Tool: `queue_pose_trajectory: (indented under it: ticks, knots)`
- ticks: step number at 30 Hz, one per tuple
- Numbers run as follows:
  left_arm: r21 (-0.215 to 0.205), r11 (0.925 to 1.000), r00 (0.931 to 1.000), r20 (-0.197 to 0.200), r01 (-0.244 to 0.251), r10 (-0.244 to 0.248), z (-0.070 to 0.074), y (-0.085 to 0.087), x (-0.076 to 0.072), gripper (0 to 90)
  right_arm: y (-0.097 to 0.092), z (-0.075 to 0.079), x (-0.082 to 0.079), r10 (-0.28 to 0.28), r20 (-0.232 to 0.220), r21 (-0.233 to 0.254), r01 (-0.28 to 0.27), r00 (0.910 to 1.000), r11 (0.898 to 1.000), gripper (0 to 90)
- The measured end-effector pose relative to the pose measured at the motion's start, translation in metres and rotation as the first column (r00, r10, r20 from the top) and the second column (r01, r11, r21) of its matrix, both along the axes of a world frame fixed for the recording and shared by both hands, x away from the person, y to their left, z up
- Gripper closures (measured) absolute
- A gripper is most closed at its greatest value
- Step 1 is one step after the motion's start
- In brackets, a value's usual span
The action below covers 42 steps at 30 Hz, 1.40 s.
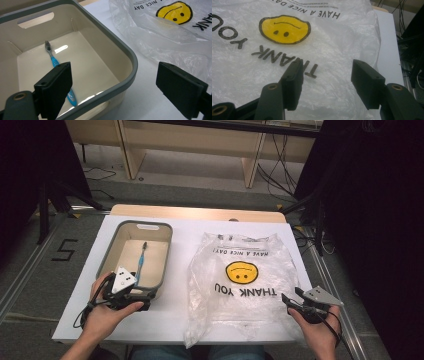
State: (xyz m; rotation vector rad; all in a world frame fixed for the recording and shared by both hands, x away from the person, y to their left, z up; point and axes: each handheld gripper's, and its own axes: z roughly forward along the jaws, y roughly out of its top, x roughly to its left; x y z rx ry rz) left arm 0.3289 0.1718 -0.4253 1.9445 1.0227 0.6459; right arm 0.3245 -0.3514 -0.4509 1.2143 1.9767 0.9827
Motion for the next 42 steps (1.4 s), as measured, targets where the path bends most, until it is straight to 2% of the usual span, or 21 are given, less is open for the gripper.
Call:
queue_pose_trajectory:
  ticks: [7,11,15,16,21,23,24,27,31,33,34,35,36,37,39,41,42]
  knots:
    - [-0.004,0.9998,0.9998,-0.004,0.018,-0.018,0.002,-0.004,0.000,15.2,0.000,0.001,0.001,0.002,-0.011,-0.003,-0.002,0.9999,1.000,44.2]
    - [-0.026,0.9994,0.9997,0.010,0.024,-0.023,0.007,-0.010,-0.001,15.7,0.001,0.002,0.001,0.001,-0.010,-0.004,-0.001,1.0000,1.000,43.9]
    - [-0.017,0.9986,0.9985,0.024,0.050,-0.049,0.012,-0.021,-0.003,16.0,0.000,0.003,0.002,-0.004,-0.015,-0.005,0.004,0.9999,1.000,43.5]
    - [-0.014,0.9975,0.9973,0.028,0.069,-0.068,0.013,-0.025,-0.006,16.0,0.001,0.003,0.004,-0.004,-0.028,-0.009,0.003,0.9996,1.000,43.5]
    - [-0.027,0.9945,0.9948,0.017,0.101,-0.101,0.014,-0.031,-0.007,18.4,0.003,0.002,0.008,-0.006,-0.056,-0.028,0.004,0.9984,1.000,43.6]
    - [-0.047,0.9910,0.9921,0.003,0.126,-0.126,0.013,-0.036,-0.008,19.6,0.004,0.004,0.010,-0.017,-0.066,-0.027,0.015,0.9977,1.000,43.6]
    - [-0.035,0.9887,0.9893,0.002,0.146,-0.146,0.014,-0.042,-0.011,19.8,0.004,0.004,0.011,-0.024,-0.068,-0.024,0.022,0.9974,0.999,43.6]
    - [-0.033,0.9864,0.9869,-0.003,0.161,-0.161,0.014,-0.049,-0.013,21.1,0.004,0.006,0.013,-0.024,-0.082,-0.033,0.022,0.9964,0.999,43.5]
    - [0.006,0.9761,0.9761,-0.013,0.217,-0.217,0.018,-0.073,-0.021,22.5,0.001,0.008,0.015,-0.040,-0.097,-0.030,0.037,0.9945,0.999,43.6]
    - [0.019,0.9746,0.9747,-0.019,0.223,-0.223,0.019,-0.079,-0.022,23.3,-0.001,0.010,0.017,-0.054,-0.102,-0.029,0.051,0.9933,0.998,43.6]
    - [0.030,0.9709,0.9708,-0.042,0.237,-0.236,0.018,-0.090,-0.023,23.7,-0.002,0.011,0.018,-0.060,-0.104,-0.027,0.057,0.9928,0.998,43.6]
    - [0.030,0.9709,0.9708,-0.042,0.237,-0.236,0.018,-0.090,-0.023,24.1,-0.004,0.012,0.018,-0.065,-0.108,-0.027,0.062,0.9921,0.998,43.6]
    - [0.044,0.9654,0.9646,-0.072,0.257,-0.254,0.015,-0.099,-0.023,24.6,-0.005,0.013,0.019,-0.071,-0.111,-0.027,0.069,0.9912,0.997,43.6]
    - [0.044,0.9654,0.9646,-0.072,0.257,-0.254,0.015,-0.099,-0.023,25.3,-0.005,0.013,0.019,-0.071,-0.111,-0.027,0.069,0.9912,0.997,43.6]
    - [0.075,0.9585,0.9586,-0.099,0.275,-0.267,0.008,-0.112,-0.022,26.2,-0.008,0.014,0.021,-0.084,-0.121,-0.029,0.081,0.9891,0.996,43.6]
    - [0.085,0.9570,0.9570,-0.113,0.277,-0.267,0.005,-0.115,-0.022,26.6,-0.010,0.014,0.022,-0.104,-0.137,-0.031,0.101,0.9850,0.994,43.5]
    - [0.098,0.9555,0.9540,-0.143,0.278,-0.263,0.000,-0.120,-0.020,27.5,-0.012,0.014,0.023,-0.109,-0.140,-0.031,0.106,0.9841,0.994,43.4]
